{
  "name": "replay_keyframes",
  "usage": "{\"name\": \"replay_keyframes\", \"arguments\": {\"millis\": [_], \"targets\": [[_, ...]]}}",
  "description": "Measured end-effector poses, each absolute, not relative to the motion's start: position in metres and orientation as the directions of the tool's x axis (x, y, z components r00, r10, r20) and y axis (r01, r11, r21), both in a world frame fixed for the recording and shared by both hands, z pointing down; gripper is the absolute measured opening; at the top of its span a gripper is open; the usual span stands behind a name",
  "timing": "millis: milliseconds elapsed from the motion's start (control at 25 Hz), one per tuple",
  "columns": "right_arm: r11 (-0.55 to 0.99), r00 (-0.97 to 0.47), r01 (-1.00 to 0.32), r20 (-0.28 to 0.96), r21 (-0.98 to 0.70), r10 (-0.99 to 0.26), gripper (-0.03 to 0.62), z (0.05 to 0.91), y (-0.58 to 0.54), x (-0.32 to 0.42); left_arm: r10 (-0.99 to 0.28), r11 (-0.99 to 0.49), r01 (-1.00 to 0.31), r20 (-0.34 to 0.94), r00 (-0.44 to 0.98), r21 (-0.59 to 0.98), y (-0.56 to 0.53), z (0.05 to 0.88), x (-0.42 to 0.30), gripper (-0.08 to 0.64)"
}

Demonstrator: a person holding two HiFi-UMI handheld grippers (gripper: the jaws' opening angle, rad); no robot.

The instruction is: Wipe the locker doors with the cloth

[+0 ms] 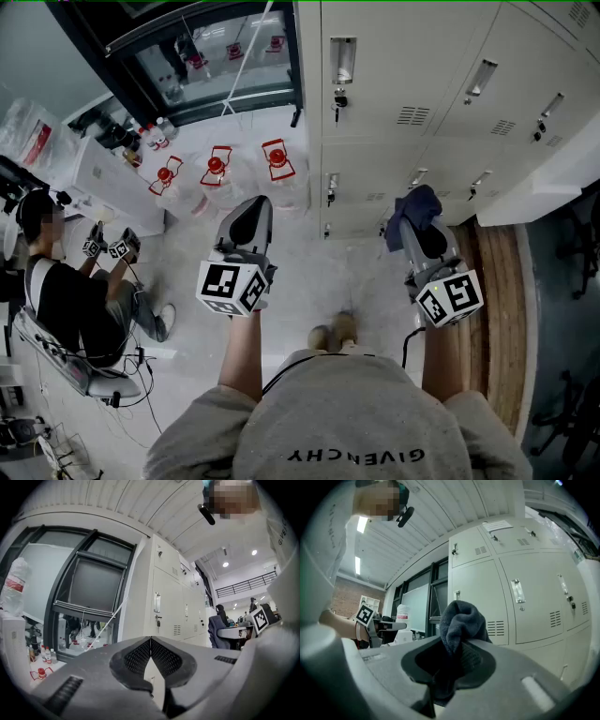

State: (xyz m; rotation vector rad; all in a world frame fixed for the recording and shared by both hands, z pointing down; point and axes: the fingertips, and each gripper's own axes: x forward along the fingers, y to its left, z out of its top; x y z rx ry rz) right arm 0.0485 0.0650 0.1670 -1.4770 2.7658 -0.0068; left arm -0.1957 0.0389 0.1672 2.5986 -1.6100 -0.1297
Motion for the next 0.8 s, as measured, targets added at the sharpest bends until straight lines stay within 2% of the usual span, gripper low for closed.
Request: {"name": "replay_keyframes", "arguments": {"millis": [800], "targets": [[0.598,-0.598,-0.801,0.075,-0.035,-0.798,0.058,0.216,0.049,0.023,-0.873,-0.477,-0.865,0.025,0.487,0.156,0.018,0.206,-0.175,-0.002]]}}
